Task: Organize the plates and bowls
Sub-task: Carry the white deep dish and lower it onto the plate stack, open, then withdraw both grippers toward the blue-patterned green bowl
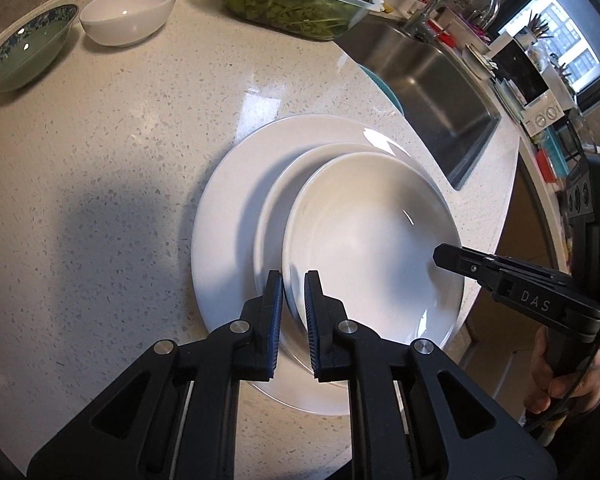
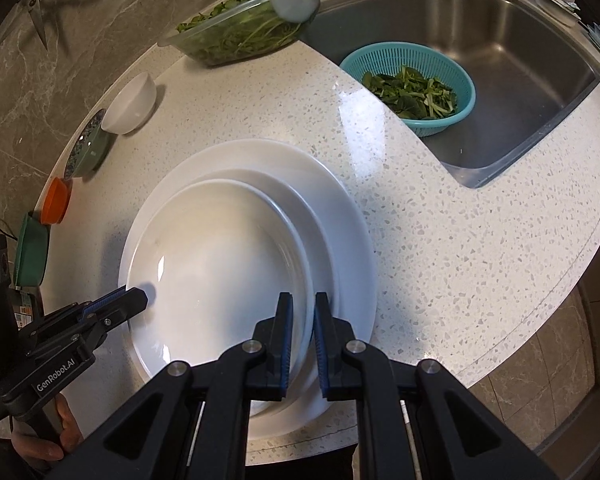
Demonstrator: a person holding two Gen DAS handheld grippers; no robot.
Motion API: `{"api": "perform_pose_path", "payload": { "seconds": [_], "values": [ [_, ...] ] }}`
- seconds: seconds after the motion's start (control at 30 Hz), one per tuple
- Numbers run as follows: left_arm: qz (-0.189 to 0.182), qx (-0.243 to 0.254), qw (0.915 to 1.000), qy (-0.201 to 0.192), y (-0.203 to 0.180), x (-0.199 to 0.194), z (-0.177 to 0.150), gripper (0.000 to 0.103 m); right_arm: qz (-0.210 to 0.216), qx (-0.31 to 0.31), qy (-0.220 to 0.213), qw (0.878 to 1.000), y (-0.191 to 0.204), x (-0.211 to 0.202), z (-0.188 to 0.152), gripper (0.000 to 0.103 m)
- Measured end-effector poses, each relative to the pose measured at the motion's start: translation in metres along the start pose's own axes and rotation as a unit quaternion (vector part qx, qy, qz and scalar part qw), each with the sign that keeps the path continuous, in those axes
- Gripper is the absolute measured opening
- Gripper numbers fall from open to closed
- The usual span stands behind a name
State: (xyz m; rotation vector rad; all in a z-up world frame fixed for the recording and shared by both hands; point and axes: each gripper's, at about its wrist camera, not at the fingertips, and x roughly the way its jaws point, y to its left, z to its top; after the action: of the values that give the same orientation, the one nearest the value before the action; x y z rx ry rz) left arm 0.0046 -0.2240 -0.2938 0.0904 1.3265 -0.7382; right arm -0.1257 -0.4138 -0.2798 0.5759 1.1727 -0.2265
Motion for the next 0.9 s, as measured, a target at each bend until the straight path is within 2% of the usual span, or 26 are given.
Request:
{"api": "perform_pose_path", "payload": {
  "seconds": [0.07,0.17,0.23,0.27,0.3,0.37,0.5,0.6,0.73,0.8,0.9],
  "values": [
    [-0.007,-0.006,1.0000,0.001,0.002,-0.002,0.001,0.014,-0.001,-0.001,0.001,1.000,0.001,0.001,0.001,0.012],
    [-0.022,-0.009,0.9997,-0.005,0.002,-0.007,0.002,0.026,0.000,0.000,0.003,1.000,-0.001,0.002,0.002,0.012],
    [-0.023,-0.005,0.9996,-0.017,-0.001,-0.014,0.004,0.050,0.001,0.002,0.004,1.000,-0.001,0.003,0.003,0.012],
    [-0.013,-0.001,0.9995,-0.028,-0.002,-0.019,0.005,0.074,0.001,0.002,0.003,1.000,-0.002,0.002,0.003,0.012],
    [-0.009,0.000,0.9992,-0.039,-0.003,-0.024,0.005,0.080,-0.001,0.003,0.003,1.000,-0.002,0.002,0.003,0.012],
    [-0.005,-0.002,0.9982,-0.059,-0.001,-0.035,0.007,0.080,-0.003,0.001,0.004,1.000,-0.002,0.003,0.003,0.013],
    [-0.006,-0.020,0.9971,-0.074,0.008,-0.049,0.011,0.080,-0.008,-0.002,0.002,1.000,0.000,0.001,0.003,0.015],
    [0.009,-0.026,0.9961,-0.083,0.018,-0.058,0.010,0.080,-0.009,-0.002,0.000,1.000,0.001,-0.002,0.004,0.020],
    [0.056,-0.030,0.9931,-0.098,0.035,-0.074,0.003,0.080,-0.023,-0.007,-0.011,1.000,0.005,-0.015,0.008,0.030],
    [0.087,-0.037,0.9900,-0.105,0.046,-0.085,0.001,0.080,-0.032,-0.016,-0.022,0.999,0.011,-0.024,0.012,0.031],
    [0.111,-0.056,0.9859,-0.112,0.067,-0.105,0.000,0.080,-0.034,-0.033,-0.041,0.998,0.028,-0.035,0.024,0.042]
  ]
}}
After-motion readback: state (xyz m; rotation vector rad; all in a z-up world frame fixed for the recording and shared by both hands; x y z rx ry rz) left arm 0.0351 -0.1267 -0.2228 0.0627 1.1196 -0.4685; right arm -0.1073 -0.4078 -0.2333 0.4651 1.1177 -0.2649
